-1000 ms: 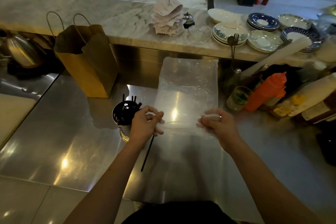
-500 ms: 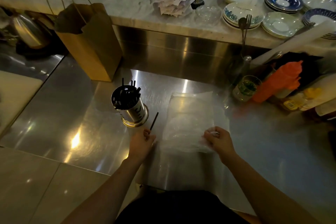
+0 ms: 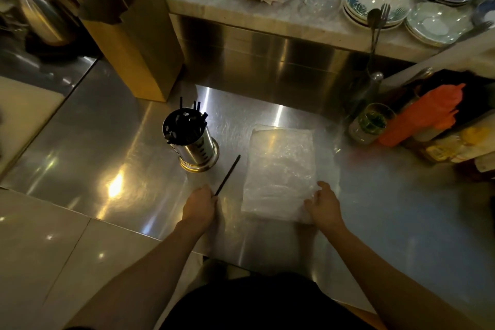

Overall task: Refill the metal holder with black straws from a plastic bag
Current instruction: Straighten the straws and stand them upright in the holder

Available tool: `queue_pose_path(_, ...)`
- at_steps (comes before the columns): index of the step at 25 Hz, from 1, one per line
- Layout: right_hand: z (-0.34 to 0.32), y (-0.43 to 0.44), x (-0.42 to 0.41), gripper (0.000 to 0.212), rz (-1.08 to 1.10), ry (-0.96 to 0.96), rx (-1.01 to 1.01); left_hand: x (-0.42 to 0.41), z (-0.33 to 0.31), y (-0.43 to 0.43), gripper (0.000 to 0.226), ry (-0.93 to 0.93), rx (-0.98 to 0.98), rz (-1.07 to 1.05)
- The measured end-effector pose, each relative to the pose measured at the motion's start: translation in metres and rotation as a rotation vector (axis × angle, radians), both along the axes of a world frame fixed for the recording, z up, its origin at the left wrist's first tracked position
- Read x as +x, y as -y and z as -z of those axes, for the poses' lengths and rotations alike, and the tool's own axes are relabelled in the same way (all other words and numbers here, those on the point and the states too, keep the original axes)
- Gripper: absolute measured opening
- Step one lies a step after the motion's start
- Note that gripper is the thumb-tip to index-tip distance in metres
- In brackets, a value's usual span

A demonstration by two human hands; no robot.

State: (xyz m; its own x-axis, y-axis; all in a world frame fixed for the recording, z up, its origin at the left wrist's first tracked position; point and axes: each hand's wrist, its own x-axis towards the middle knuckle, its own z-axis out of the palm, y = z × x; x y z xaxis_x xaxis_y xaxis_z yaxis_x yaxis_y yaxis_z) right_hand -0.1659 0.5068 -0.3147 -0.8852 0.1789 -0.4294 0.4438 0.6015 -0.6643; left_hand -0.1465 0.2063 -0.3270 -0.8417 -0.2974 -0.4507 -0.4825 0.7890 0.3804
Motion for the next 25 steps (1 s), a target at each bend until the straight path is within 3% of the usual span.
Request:
queue_pose_path(4,-0.011,0.014,-0.008,0.056,-0.166,-0.116,0.137,0.002,-0.022,-0.007,0.010,-0.114,0.143,0.041)
queue_pose_path(8,-0.063,0.068,-0.029,0.043,-0.341,-0.117,-0.183,0.005,-0.063,-0.015,0.014,-0.331,0.241,0.097)
queue_pose_path(13,-0.121,0.130,-0.049,0.021,-0.427,-0.237,-0.419,0.004,-0.106,-0.017,0.007,-0.413,0.263,0.135)
queue_pose_path(18,-0.166,0.164,-0.063,0.007,-0.331,-0.378,-0.602,-0.003,-0.139,0.009,0.009,-0.611,0.298,0.041)
queue_pose_path(21,-0.193,0.183,-0.080,0.008,-0.214,-0.536,-0.636,-0.011,-0.153,0.042,0.031,-0.754,0.340,-0.069)
queue_pose_path(25,-0.205,0.221,-0.095,0.009,-0.117,-0.646,-0.567,-0.034,-0.142,0.095,0.058,-0.706,0.408,-0.021)
